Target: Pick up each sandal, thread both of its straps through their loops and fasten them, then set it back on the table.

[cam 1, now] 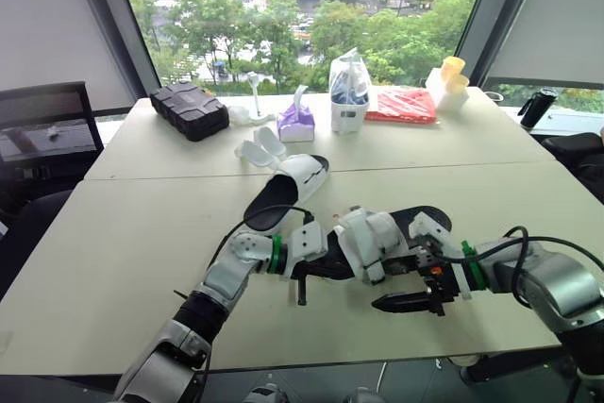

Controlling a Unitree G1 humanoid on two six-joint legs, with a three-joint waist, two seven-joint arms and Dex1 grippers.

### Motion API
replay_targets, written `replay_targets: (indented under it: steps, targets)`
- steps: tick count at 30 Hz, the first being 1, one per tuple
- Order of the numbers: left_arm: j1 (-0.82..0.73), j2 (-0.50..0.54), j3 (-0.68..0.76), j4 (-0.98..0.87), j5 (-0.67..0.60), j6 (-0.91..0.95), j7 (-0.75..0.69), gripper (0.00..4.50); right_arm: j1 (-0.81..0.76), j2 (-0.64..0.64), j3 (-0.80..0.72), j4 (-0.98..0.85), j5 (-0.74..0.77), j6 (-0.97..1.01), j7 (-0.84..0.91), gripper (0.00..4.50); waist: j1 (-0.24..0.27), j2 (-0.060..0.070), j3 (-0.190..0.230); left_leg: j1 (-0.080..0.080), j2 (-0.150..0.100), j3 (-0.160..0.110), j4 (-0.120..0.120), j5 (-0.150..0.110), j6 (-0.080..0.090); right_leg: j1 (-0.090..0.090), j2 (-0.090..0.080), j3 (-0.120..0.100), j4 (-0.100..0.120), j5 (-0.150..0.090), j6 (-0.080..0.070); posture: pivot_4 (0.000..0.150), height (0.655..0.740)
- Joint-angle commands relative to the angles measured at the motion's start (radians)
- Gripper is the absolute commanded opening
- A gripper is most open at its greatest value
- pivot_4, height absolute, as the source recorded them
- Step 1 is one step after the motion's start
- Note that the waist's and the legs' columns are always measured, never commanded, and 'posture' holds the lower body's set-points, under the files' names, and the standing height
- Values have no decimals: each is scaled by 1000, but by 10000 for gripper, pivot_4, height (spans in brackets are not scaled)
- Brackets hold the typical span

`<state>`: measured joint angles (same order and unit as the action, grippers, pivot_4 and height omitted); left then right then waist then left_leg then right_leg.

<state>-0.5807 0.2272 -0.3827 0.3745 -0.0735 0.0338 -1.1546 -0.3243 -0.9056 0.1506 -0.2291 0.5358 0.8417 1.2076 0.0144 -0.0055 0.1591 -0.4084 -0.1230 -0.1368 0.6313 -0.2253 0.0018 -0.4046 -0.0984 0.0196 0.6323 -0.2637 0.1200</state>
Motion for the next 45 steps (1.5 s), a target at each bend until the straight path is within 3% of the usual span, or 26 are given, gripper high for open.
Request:
replay_targets:
  steps: [1, 10, 13, 18, 19, 25, 34, 40, 45]
  targets:
    - [15, 6, -32, 18, 28, 13, -5, 0, -25, 7, 25, 6, -13, -28, 22, 43606, 0, 0, 0, 0, 0, 0, 0, 0, 0, 0, 0, 0, 0, 0, 0, 1500, 7400]
    - [19, 7, -31, 10, 28, 19, -1, 0, -88, 31, 54, 100, -47, -44, 32, 43606, 0, 0, 0, 0, 0, 0, 0, 0, 0, 0, 0, 0, 0, 0, 0, 1500, 7400]
    - [18, 6, -31, 11, 28, 20, 0, 0, -102, 32, 58, 118, -52, -48, 42, 30892, 0, 0, 0, 0, 0, 0, 0, 0, 0, 0, 0, 0, 0, 0, 0, 1500, 7400]
    - [18, 5, -32, 13, 29, 19, 2, 0, -112, 33, 64, 134, -62, -52, 51, 4370, 0, 0, 0, 0, 0, 0, 0, 0, 0, 0, 0, 0, 0, 0, 0, 1500, 7400]
    - [18, 5, -32, 12, 29, 19, 2, 0, -112, 31, 66, 134, -64, -54, 53, 813, 0, 0, 0, 0, 0, 0, 0, 0, 0, 0, 0, 0, 0, 0, 0, 1500, 7400]
    - [22, 6, -33, 7, 27, 29, 1, 0, -76, -3, 86, 98, -82, -50, 78, 813, 1, 0, 0, 0, 0, 0, 0, 0, 0, 0, 0, 0, 0, 0, 0, 1500, 7400]
    - [24, 6, -41, 7, 27, 30, -8, 0, 122, -166, 74, -49, -86, -99, 160, 813, 0, 0, 0, 0, 0, 0, 0, 0, 0, 0, 0, 0, 0, 0, 0, 1500, 7400]
    - [24, 6, -44, 9, 26, 33, -7, 0, 243, -271, -37, -117, -51, -125, 179, 813, 14, 0, 0, 0, 0, 0, 0, -1, 1, 1, 0, -1, -1, 0, 1, 1500, 7400]
    - [21, 8, -45, 15, 26, 32, -9, 0, 238, -292, -136, -190, 19, -97, 168, 813, 25, 0, 0, 0, 0, 0, 0, -1, 1, 1, 0, -1, -1, 0, 1, 1500, 7400]
